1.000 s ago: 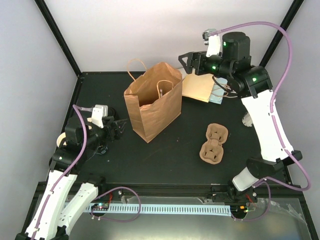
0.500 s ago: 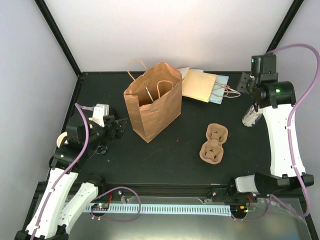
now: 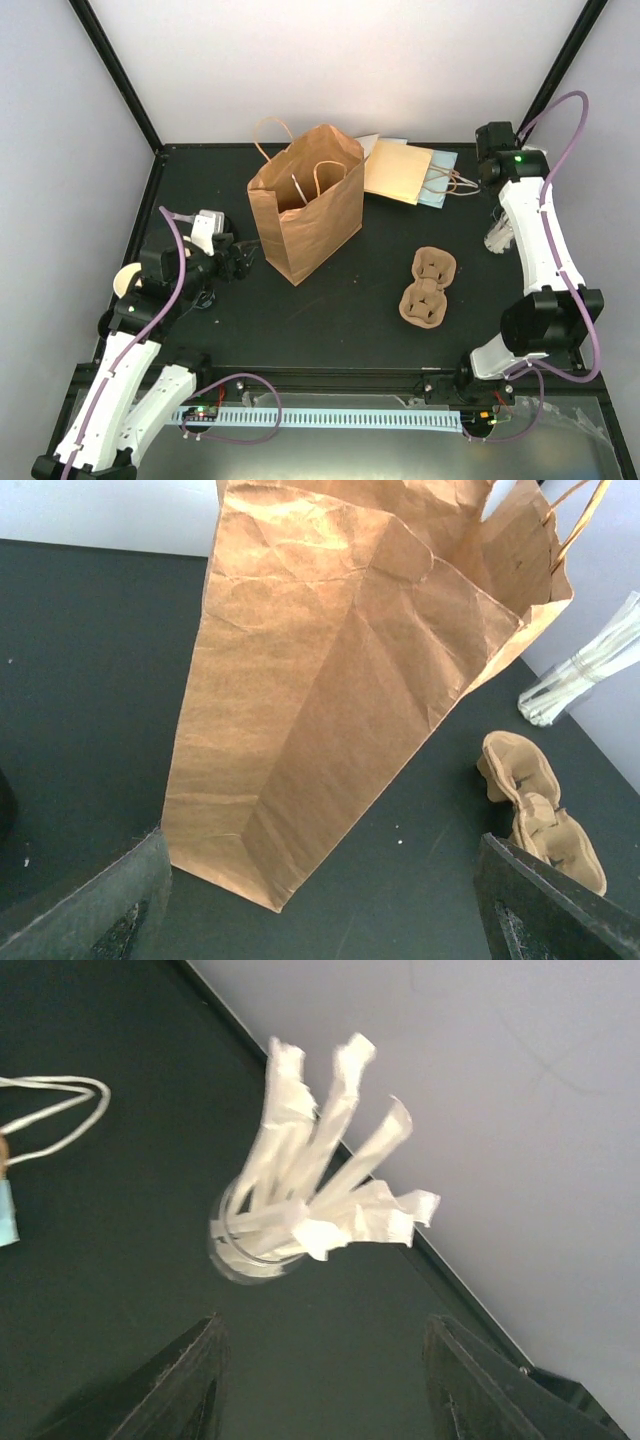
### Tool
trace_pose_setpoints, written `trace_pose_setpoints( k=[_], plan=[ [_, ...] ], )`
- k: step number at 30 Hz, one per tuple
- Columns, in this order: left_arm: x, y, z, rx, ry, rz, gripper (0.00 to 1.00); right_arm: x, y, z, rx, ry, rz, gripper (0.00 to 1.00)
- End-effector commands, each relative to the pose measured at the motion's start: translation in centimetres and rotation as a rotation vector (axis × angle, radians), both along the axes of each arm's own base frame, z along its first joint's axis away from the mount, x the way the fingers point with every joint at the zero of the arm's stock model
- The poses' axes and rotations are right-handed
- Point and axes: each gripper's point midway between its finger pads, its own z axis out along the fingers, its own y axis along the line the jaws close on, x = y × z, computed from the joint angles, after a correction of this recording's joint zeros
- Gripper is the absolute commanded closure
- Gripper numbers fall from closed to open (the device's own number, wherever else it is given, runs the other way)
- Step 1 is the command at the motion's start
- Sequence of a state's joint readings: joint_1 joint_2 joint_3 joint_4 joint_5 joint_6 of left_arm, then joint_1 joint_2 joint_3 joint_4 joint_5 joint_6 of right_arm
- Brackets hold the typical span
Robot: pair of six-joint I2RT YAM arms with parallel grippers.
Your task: Pack the takeout coffee
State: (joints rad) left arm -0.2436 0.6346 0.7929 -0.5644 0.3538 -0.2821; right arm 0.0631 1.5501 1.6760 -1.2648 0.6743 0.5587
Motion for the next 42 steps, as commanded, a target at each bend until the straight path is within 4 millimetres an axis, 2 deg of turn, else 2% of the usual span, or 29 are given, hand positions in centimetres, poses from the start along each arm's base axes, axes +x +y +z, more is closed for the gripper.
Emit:
trace_pose_setpoints(
  k=[1, 8, 21, 26, 31, 33, 38, 42],
  plan=[
    [0.0, -0.5, 0.3, -0.005, -0.033, -0.037, 0.15, -0.2, -1.8, -0.3, 0.004, -0.061, -0.092, 0.44],
    [0.0, -0.6, 0.0, 0.002, -0.031, -0.04, 0.15, 0.9, -2.2, -2.7, 0.025, -0.009, -0.1, 0.52],
    [0.0, -0.6, -0.2, -0.007, -0.021, -0.038, 0.15, 2.6, -1.9, -4.3, 0.049, 0.003, -0.086, 0.53],
    [0.0, -0.6, -0.4, -0.004, -0.016, -0.037, 0.15, 2.8, -1.9, -4.5, 0.054, 0.004, -0.094, 0.69],
    [0.1, -0.5, -0.6, 0.0, -0.012, -0.033, 0.15, 2.6, -1.9, -3.8, 0.048, -0.006, -0.098, 0.91],
    [0.1, -0.5, -0.6, -0.001, -0.014, -0.034, 0.15, 2.4, -2.0, -3.4, 0.047, -0.007, -0.1, 0.97],
    [0.0, -0.6, -0.5, -0.002, -0.015, -0.037, 0.15, 1.7, -2.1, -1.2, 0.04, -0.043, -0.105, 0.99],
    [0.0, -0.6, -0.5, -0.002, -0.014, -0.038, 0.14, 0.9, -2.0, 2.0, 0.048, -0.105, -0.099, 0.99]
  ],
)
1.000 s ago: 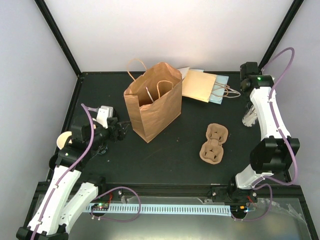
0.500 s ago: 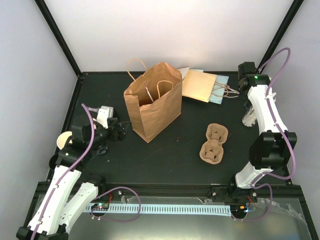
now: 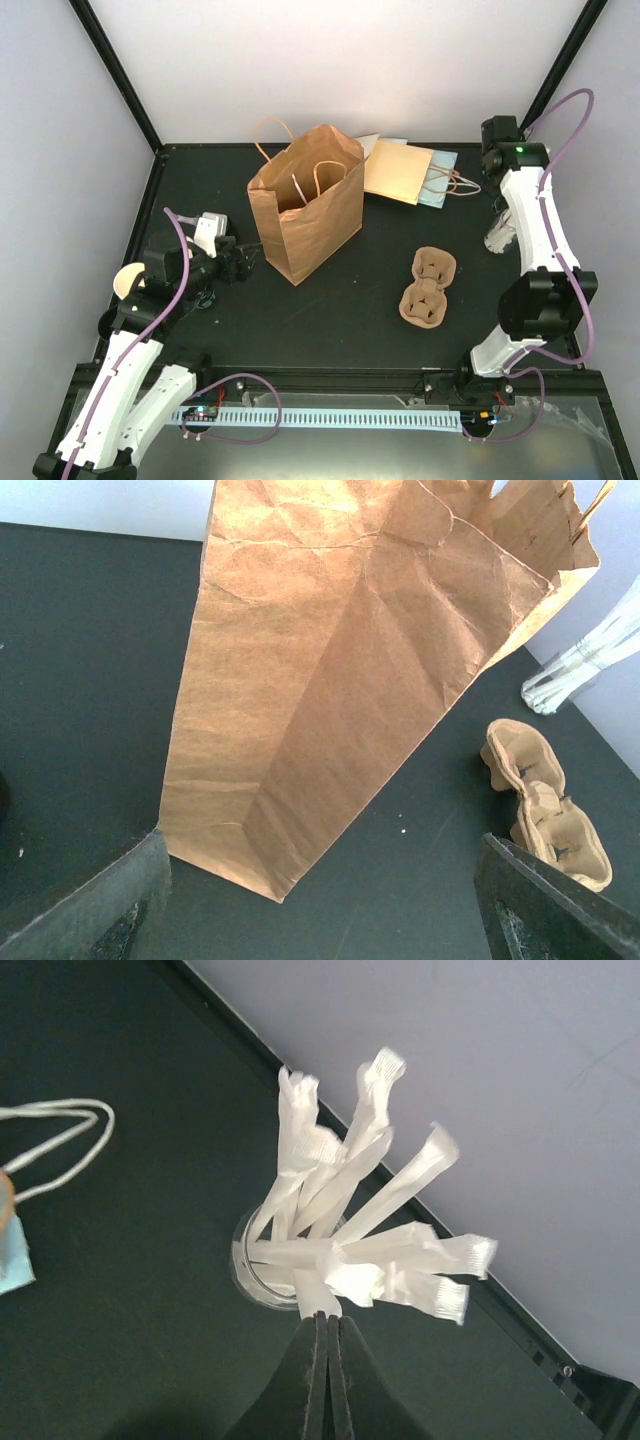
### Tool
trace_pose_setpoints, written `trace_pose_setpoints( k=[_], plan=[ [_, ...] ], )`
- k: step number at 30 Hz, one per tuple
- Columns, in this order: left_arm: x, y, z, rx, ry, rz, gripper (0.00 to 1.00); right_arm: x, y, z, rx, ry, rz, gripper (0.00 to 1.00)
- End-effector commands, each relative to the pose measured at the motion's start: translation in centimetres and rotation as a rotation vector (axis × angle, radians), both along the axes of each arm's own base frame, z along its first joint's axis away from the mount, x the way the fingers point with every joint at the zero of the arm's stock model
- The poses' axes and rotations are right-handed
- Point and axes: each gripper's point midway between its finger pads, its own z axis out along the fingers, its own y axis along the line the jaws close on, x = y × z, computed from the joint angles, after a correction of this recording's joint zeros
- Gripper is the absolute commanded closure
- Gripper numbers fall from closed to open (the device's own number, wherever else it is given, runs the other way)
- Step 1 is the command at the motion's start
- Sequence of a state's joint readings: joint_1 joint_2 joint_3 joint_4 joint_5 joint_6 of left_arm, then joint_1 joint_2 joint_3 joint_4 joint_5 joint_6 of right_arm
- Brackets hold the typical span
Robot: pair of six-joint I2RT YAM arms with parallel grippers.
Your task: Pack the takeout coffee
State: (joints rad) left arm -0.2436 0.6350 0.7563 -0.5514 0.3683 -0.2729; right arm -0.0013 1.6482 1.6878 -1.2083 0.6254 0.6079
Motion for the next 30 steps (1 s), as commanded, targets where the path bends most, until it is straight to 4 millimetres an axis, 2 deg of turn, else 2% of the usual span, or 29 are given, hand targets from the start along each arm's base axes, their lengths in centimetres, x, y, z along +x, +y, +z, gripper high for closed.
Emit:
trace_pose_setpoints(
  k=[1, 4, 12, 16, 23, 30],
  plan=[
    [0.0, -0.3, 0.8, -0.01, -0.032, -0.021, 0.15, -1.6, -0.4, 5.6, -0.012, -0.119, -0.018, 0.99],
    [-0.1, -0.4, 0.9, -0.012, -0.034, -0.023, 0.15, -2.4, 0.0, 7.5, 0.007, -0.148, -0.002, 0.99],
    [-0.3, -0.5, 1.0, -0.025, -0.022, -0.031, 0.15, -5.2, 1.3, 11.3, 0.077, -0.235, 0.06, 0.99],
    [-0.4, -0.4, 1.1, -0.024, -0.019, -0.026, 0.15, -6.3, 2.7, 14.1, 0.124, -0.325, 0.15, 0.99],
    [-0.6, -0.2, 1.3, -0.024, -0.016, -0.016, 0.14, -6.8, 10.9, 21.0, 0.379, -0.662, 0.598, 0.99],
    [-1.0, 0.0, 1.6, -0.014, -0.012, -0.01, 0.15, -7.3, 18.1, 25.0, 0.658, -0.782, 0.95, 0.99]
  ],
)
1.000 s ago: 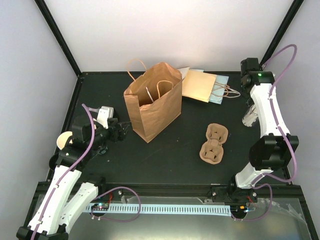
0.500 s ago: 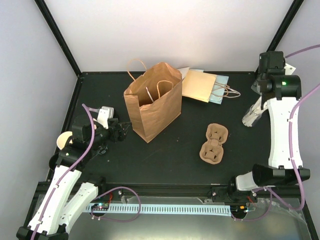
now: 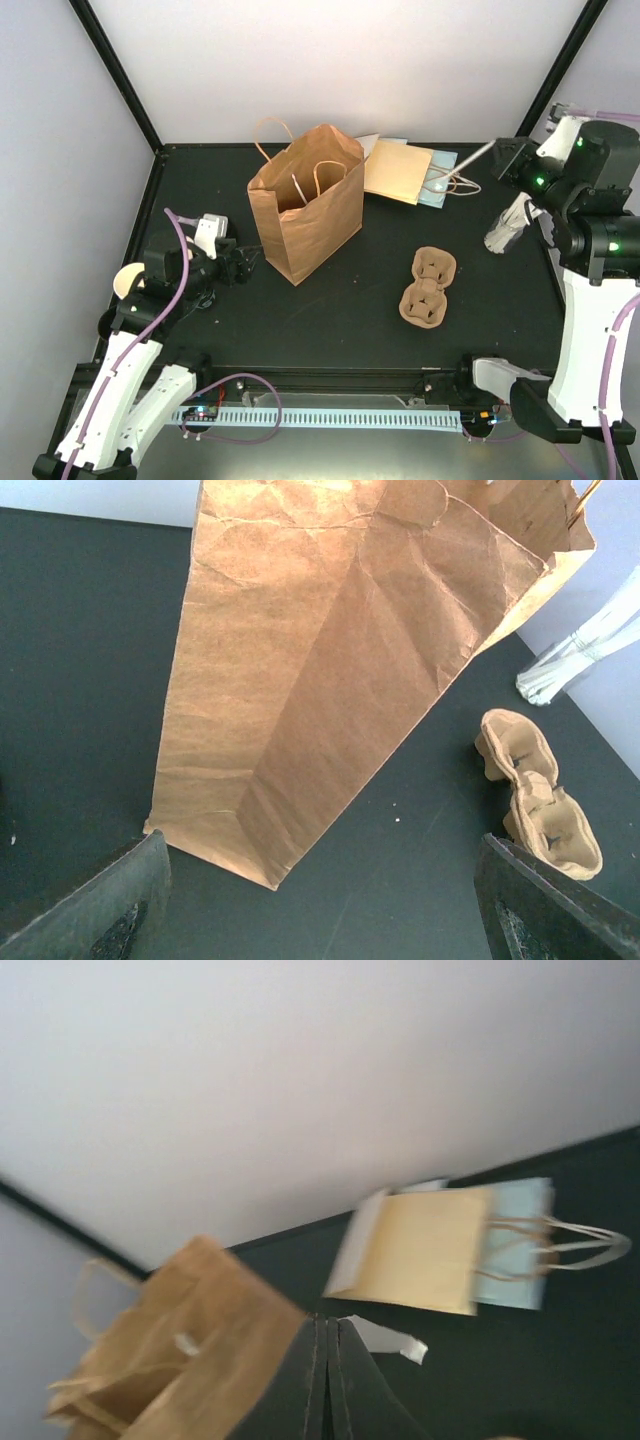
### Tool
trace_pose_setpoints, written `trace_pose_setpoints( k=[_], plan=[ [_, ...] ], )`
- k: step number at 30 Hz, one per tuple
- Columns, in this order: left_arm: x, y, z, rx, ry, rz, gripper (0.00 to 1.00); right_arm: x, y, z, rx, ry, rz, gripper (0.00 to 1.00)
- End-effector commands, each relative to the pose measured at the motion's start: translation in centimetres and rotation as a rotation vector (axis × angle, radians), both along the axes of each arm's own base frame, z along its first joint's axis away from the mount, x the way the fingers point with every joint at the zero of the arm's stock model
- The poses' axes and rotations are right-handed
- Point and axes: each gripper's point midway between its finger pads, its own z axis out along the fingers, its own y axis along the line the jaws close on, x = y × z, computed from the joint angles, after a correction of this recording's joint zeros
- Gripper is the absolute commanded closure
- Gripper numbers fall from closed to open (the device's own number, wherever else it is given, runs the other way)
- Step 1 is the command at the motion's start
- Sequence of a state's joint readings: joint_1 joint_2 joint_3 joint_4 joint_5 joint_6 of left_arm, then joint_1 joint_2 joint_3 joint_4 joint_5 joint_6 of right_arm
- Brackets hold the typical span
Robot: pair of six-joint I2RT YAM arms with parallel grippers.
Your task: Pack the takeout coffee
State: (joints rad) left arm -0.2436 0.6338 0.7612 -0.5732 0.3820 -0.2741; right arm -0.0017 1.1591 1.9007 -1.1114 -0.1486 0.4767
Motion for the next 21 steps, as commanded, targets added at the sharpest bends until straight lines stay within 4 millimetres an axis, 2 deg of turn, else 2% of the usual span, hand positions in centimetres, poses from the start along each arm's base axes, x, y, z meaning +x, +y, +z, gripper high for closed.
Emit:
trace_pose_setpoints(
  k=[1, 5, 12, 14, 21],
  plan=[
    [-0.6, 0.2, 1.8, -0.009, -0.029, 0.004, 0.15, 1.0, 6.7, 3.0, 0.143, -0.111, 0.396, 0.99],
    [-0.9, 0.4, 2.0, -0.007, -0.029, 0.013, 0.15, 0.3, 10.4, 6.0, 0.23, -0.223, 0.624, 0.99],
    [-1.4, 0.7, 2.3, -0.018, -0.026, 0.029, 0.15, -0.3, 16.1, 8.9, 0.197, -0.325, 0.823, 0.99],
    [-1.5, 0.7, 2.3, -0.02, -0.021, 0.03, 0.15, -0.1, 16.7, 9.6, 0.197, -0.349, 0.83, 0.99],
    [-1.8, 1.0, 2.7, -0.013, -0.023, 0.039, 0.15, 0.6, 16.9, 12.3, 0.19, -0.443, 0.831, 0.99]
  ],
)
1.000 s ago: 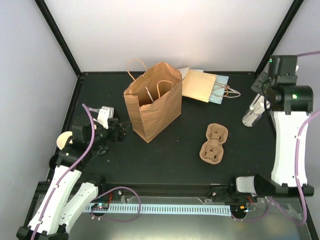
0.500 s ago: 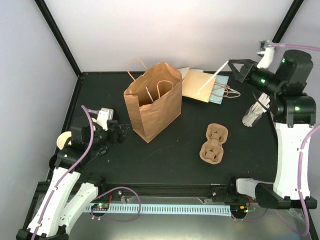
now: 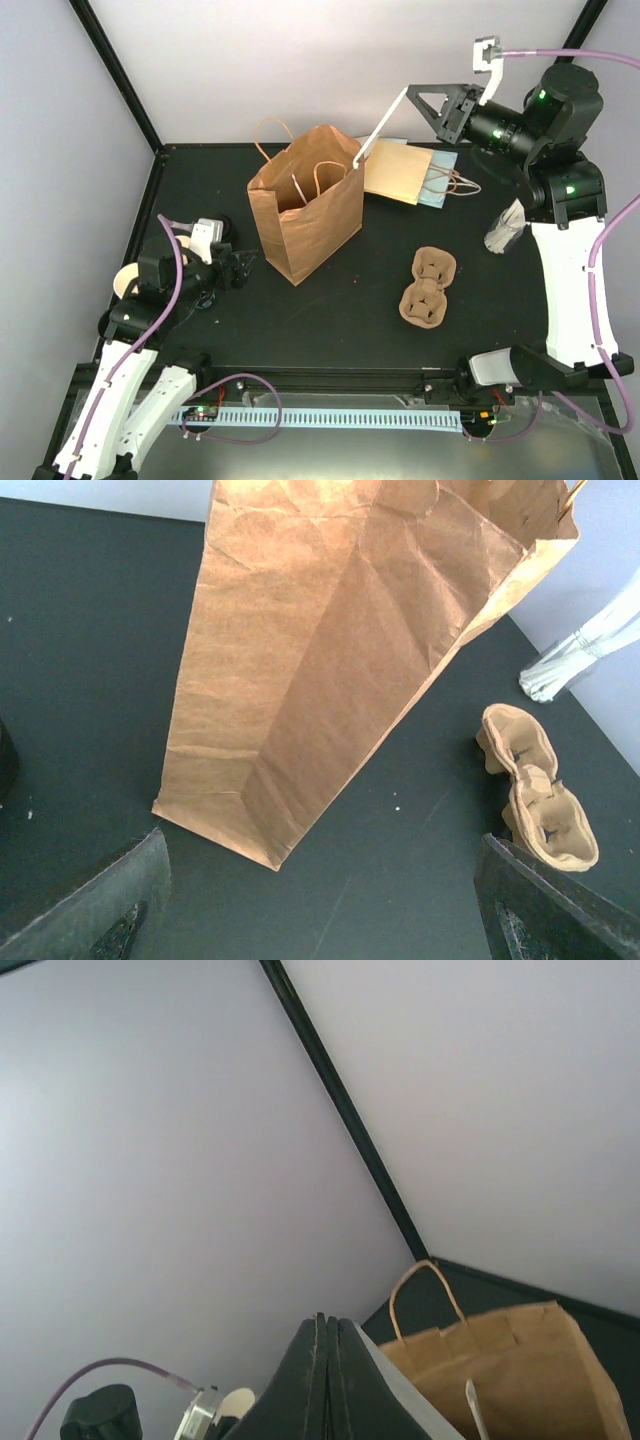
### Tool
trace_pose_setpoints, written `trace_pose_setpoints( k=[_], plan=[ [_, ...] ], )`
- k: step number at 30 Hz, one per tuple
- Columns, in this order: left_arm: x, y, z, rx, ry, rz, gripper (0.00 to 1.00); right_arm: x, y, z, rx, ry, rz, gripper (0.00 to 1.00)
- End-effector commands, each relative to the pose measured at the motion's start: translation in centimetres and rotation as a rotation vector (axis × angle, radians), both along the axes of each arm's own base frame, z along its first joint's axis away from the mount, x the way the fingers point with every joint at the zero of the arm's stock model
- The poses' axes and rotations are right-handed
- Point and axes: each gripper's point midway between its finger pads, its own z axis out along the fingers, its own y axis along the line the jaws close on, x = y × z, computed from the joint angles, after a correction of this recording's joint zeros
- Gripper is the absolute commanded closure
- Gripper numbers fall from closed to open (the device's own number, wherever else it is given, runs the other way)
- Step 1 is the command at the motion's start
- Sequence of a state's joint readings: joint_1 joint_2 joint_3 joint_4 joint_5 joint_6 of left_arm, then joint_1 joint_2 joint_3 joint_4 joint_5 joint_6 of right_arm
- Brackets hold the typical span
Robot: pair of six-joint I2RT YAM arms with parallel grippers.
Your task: Pack the takeout coffee
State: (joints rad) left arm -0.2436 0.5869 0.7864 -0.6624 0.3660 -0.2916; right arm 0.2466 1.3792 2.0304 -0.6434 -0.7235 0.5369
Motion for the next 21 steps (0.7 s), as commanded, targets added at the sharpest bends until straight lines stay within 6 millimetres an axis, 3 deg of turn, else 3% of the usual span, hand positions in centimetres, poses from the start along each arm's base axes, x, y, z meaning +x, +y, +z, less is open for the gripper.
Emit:
trace_pose_setpoints(
  k=[1, 8, 17, 18, 20, 21],
  plan=[
    [-0.4, 0.4, 2.6, -0.008, -0.048, 0.018, 0.15, -0.4, 0.4, 3.3, 0.041, -0.127, 0.03, 0.99],
    [-0.5, 0.4, 3.1, 0.009, -0.043, 0.012, 0.15, 2.1, 2.6, 3.7, 0.07, -0.123, 0.111, 0.99],
    [-0.6, 0.3, 3.0, -0.006, -0.028, 0.011, 0.15, 4.3, 7.3, -0.9, 0.007, -0.05, 0.188, 0.99],
    [-0.6, 0.3, 3.0, -0.006, -0.026, 0.011, 0.14, 4.6, 7.6, -1.7, -0.003, -0.034, 0.193, 0.9],
    [-0.8, 0.4, 2.9, -0.004, -0.024, 0.014, 0.15, 5.0, 8.1, -2.9, -0.02, -0.014, 0.212, 0.34],
    [-0.8, 0.4, 2.8, -0.003, -0.023, 0.014, 0.15, 5.3, 8.1, -3.4, -0.037, -0.007, 0.207, 0.11]
  ],
)
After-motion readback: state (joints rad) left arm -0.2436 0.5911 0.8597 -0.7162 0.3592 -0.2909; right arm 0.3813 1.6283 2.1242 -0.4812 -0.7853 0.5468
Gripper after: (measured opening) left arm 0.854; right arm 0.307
